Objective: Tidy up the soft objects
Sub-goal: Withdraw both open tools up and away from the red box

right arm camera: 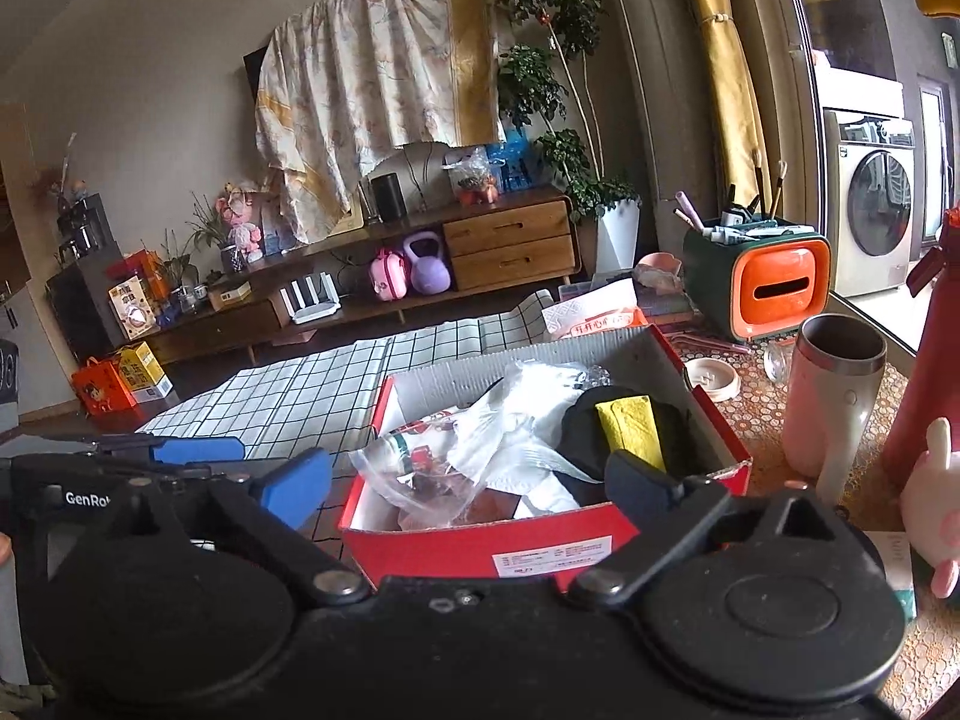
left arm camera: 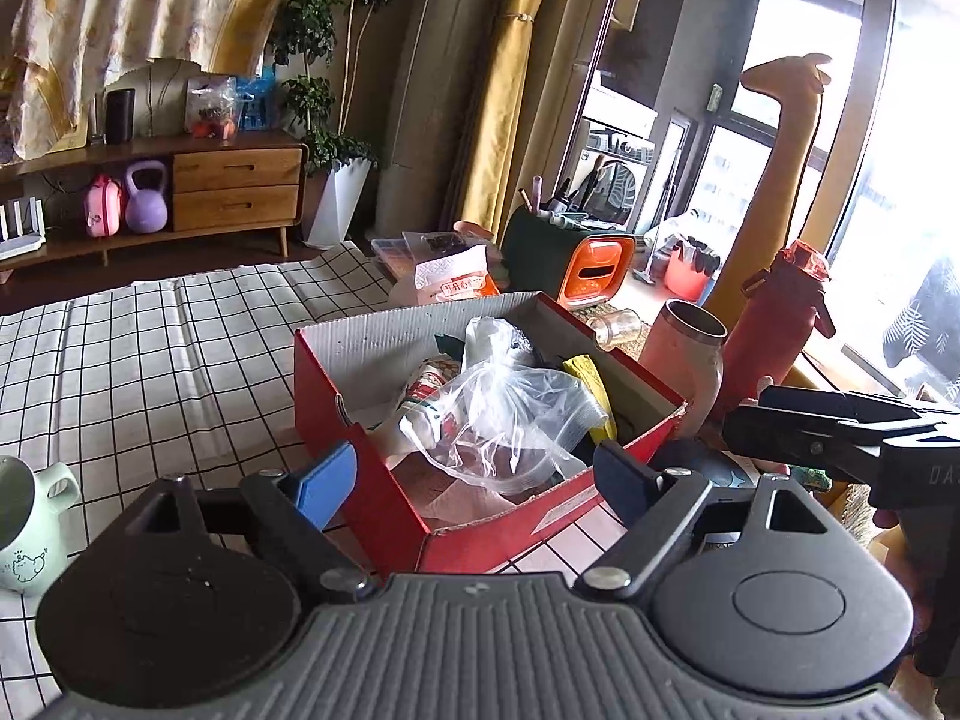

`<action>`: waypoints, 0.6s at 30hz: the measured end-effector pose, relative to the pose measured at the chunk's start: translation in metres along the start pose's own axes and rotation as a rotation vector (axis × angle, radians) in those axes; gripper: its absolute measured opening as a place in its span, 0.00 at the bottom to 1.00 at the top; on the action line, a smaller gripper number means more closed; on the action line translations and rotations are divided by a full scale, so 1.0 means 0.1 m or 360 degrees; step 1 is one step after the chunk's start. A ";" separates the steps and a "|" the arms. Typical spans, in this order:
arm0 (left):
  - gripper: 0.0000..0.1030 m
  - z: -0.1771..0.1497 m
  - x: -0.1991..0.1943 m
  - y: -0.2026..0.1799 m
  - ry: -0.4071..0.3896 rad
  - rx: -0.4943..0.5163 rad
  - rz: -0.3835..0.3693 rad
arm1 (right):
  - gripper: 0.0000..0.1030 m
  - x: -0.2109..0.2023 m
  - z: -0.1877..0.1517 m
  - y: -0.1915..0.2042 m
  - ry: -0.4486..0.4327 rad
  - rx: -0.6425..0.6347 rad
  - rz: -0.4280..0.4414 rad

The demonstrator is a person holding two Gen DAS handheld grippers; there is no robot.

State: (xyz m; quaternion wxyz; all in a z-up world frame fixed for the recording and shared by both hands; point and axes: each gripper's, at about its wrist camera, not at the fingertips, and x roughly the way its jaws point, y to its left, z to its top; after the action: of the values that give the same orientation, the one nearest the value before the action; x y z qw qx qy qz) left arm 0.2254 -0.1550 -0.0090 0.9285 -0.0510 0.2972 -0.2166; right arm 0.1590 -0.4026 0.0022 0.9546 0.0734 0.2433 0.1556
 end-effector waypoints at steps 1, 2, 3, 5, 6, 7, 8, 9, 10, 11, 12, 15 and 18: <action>0.84 -0.02 -0.03 0.00 -0.0004 0.0001 0.0009 | 0.98 -0.02 -0.02 0.02 -0.0017 -0.0007 -0.0004; 0.84 -0.03 -0.06 -0.01 -0.0008 0.0007 0.0021 | 1.00 -0.05 -0.04 0.04 -0.0032 -0.0014 -0.0008; 0.85 -0.05 -0.09 -0.01 -0.0014 0.0016 0.0033 | 1.00 -0.07 -0.06 0.05 -0.0049 -0.0019 -0.0013; 0.92 -0.07 -0.14 -0.03 -0.0021 0.0030 0.0044 | 1.00 -0.10 -0.08 0.06 -0.0064 -0.0024 -0.0014; 0.95 -0.08 -0.16 -0.04 -0.0023 0.0038 0.0045 | 1.00 -0.12 -0.09 0.06 -0.0070 -0.0020 -0.0014; 0.99 -0.09 -0.17 -0.04 -0.0025 0.0044 0.0041 | 1.00 -0.13 -0.10 0.06 -0.0076 -0.0013 -0.0012; 0.99 -0.11 -0.19 -0.05 -0.0030 0.0049 0.0039 | 1.00 -0.14 -0.11 0.06 -0.0078 -0.0007 -0.0013; 0.99 -0.12 -0.20 -0.05 -0.0037 0.0048 0.0039 | 1.00 -0.15 -0.13 0.06 -0.0082 -0.0001 -0.0020; 0.99 -0.14 -0.22 -0.06 -0.0042 0.0047 0.0036 | 1.00 -0.16 -0.15 0.06 -0.0087 0.0003 -0.0027; 0.99 -0.15 -0.23 -0.06 -0.0045 0.0044 0.0034 | 1.00 -0.17 -0.16 0.06 -0.0091 0.0006 -0.0038; 0.99 -0.16 -0.25 -0.06 -0.0047 0.0041 0.0035 | 1.00 -0.20 -0.19 0.06 -0.0100 0.0005 -0.0047; 0.99 -0.19 -0.30 -0.08 -0.0058 0.0041 0.0041 | 1.00 -0.25 -0.23 0.09 -0.0116 -0.0005 -0.0062; 0.99 -0.23 -0.35 -0.09 -0.0059 0.0030 0.0020 | 1.00 -0.28 -0.28 0.14 -0.0129 -0.0019 -0.0076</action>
State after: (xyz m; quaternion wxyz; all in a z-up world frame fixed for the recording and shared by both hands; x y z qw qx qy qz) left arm 0.1835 -0.1473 -0.0069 0.9357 -0.0444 0.2782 -0.2125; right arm 0.1184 -0.3971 -0.0068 0.9675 0.0683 0.2052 0.1311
